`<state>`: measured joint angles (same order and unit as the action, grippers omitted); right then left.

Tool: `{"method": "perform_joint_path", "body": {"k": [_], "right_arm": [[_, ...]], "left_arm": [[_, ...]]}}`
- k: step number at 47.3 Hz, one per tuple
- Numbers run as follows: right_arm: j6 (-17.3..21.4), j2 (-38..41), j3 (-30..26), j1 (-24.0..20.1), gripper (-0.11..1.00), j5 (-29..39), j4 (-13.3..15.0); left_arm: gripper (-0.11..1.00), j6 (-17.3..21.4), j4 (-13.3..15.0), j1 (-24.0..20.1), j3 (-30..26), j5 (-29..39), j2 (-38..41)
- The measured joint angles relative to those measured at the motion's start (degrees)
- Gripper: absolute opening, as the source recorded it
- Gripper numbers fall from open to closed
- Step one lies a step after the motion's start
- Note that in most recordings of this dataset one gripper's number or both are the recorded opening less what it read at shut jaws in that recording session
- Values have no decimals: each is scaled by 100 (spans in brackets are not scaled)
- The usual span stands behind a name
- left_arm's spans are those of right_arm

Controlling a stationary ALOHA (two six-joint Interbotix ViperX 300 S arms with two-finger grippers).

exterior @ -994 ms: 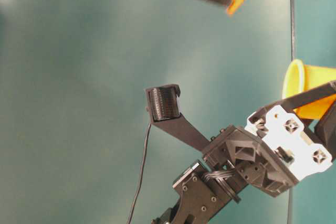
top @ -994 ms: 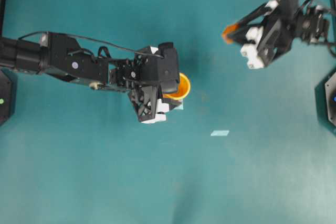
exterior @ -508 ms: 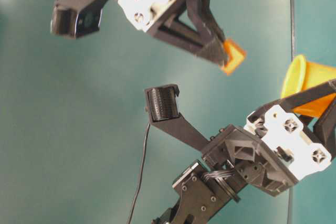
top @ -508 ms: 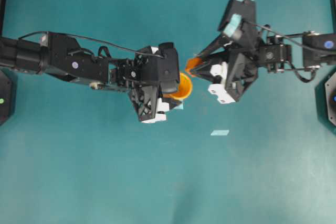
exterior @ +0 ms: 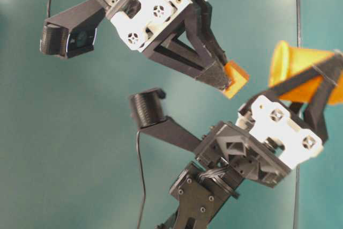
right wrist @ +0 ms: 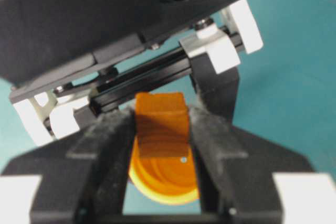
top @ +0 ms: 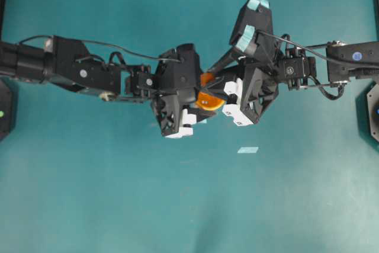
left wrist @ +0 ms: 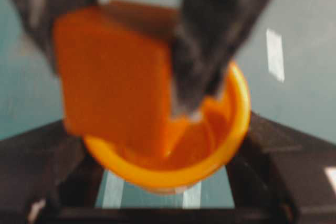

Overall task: Hold the block with right arm and the cup with left arm, then put the block into the cup.
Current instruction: 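Carry the held block with the right gripper over the cup, then open the right gripper to drop the block into the cup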

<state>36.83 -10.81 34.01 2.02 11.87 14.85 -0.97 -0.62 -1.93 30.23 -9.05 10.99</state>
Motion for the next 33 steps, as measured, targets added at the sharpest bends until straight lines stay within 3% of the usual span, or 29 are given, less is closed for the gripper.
{"method": "perform_joint_path", "body": {"k": [18, 33], "right_arm": [[0, -9, -9, 0, 39, 176, 0], [-18, 0, -9, 0, 39, 176, 9]], "left_arm": [[62, 0, -9, 9, 448, -290, -88], [62, 0, -18, 9, 466, -527, -123]]}}
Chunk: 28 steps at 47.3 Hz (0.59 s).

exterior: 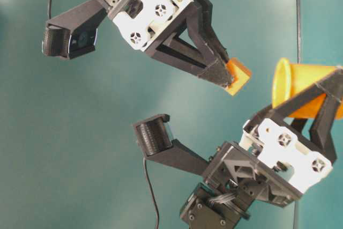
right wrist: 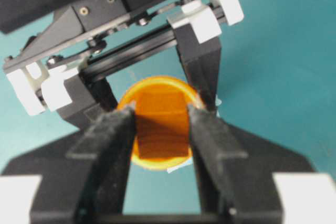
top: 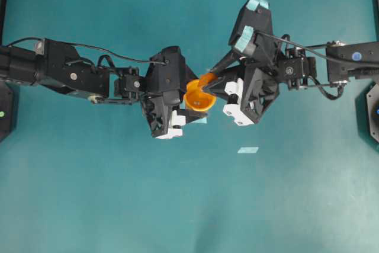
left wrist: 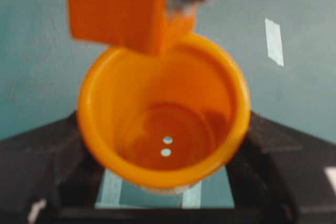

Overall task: Hold the block with right arm and the cup with left arm, then put the block into the cup.
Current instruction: 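Open the right gripper to drop the block into the cup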

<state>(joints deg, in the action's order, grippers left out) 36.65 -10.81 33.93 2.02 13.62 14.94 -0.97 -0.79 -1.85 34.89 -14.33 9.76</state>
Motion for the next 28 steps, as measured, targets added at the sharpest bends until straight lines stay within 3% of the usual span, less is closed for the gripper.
{"method": "perform_joint_path", "body": {"k": [9, 14, 19, 28], "right_arm": [[-9, -9, 0, 0, 41, 0, 26], [-9, 0, -9, 0, 56, 9, 26], [-9, 0, -9, 0, 64, 9, 26], [-9, 0, 0, 0, 61, 9, 35]], "left_arm": [[62, 0, 0, -9, -35, -35, 0], [62, 0, 9, -9, -44, -44, 0], [62, 0, 0, 0, -44, -62, -9], [62, 0, 9, 0, -79, -123, 0]]}}
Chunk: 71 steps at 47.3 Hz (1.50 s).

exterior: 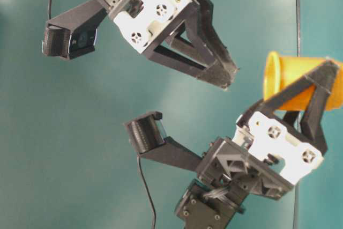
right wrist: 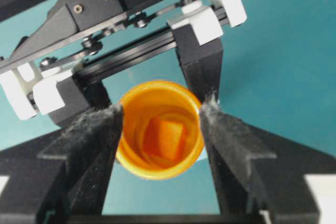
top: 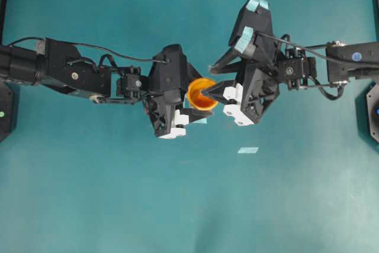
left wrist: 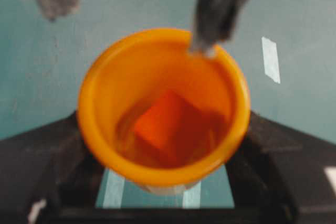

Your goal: Hold the block with right arm and the cup with left arm, then put the block into the cup.

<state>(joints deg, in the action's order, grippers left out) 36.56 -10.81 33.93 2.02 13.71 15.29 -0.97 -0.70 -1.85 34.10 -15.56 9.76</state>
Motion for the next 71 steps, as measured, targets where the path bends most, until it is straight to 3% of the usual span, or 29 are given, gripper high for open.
{"method": "perform_joint_path", "body": {"k": [52, 71], "right_arm": [[0, 0, -70, 0, 61, 0, 0], [0, -237, -176, 0, 61, 167, 158]], "left_arm": [[62, 0, -9, 0, 0, 0, 0], [62, 0, -9, 0, 0, 18, -9]]}}
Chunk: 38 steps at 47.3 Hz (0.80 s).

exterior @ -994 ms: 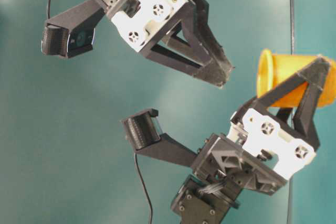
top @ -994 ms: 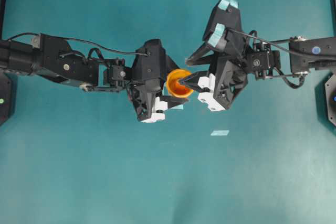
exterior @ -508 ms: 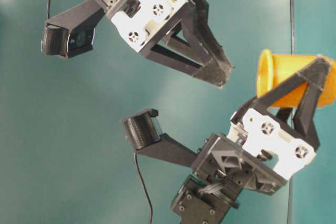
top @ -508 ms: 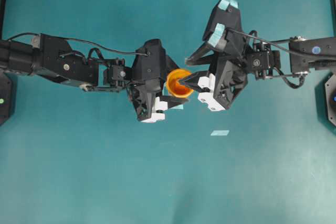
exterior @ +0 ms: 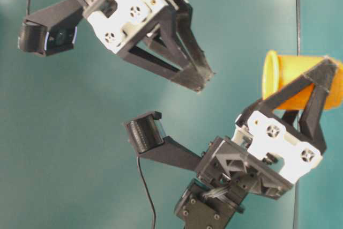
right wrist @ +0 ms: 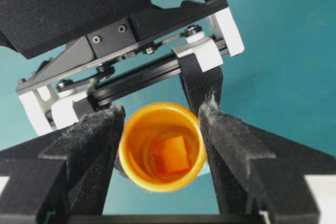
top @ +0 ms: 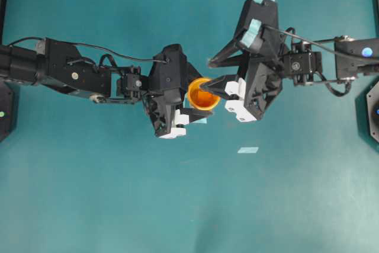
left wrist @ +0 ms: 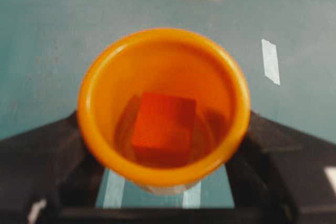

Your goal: Hold the block with right arm and the cup with left arm, then put the block into the cup.

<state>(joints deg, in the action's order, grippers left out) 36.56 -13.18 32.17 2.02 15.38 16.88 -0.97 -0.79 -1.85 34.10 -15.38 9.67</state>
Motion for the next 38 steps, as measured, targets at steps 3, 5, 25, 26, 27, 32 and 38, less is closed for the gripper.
{"method": "perform_joint_path", "body": {"k": [3, 5, 25, 26, 27, 32, 38], "right_arm": [[-9, -9, 0, 0, 61, 9, 0], [-9, -18, 0, 0, 61, 18, 0], [-9, -18, -79, 0, 61, 18, 0], [-9, -18, -88, 0, 61, 26, 0], [-9, -18, -97, 0, 61, 18, 0], [-9, -18, -105, 0, 61, 18, 9], [-9, -18, -105, 0, 61, 18, 0]], "left_arm": [[62, 0, 0, 0, 0, -18, 0], [62, 0, 0, 0, 0, 0, 9], [62, 0, 0, 0, 0, -18, 9], [62, 0, 0, 0, 0, 0, 9], [62, 0, 9, 0, 0, 0, 0], [62, 0, 0, 0, 0, -18, 9], [62, 0, 0, 0, 0, -18, 0]]}}
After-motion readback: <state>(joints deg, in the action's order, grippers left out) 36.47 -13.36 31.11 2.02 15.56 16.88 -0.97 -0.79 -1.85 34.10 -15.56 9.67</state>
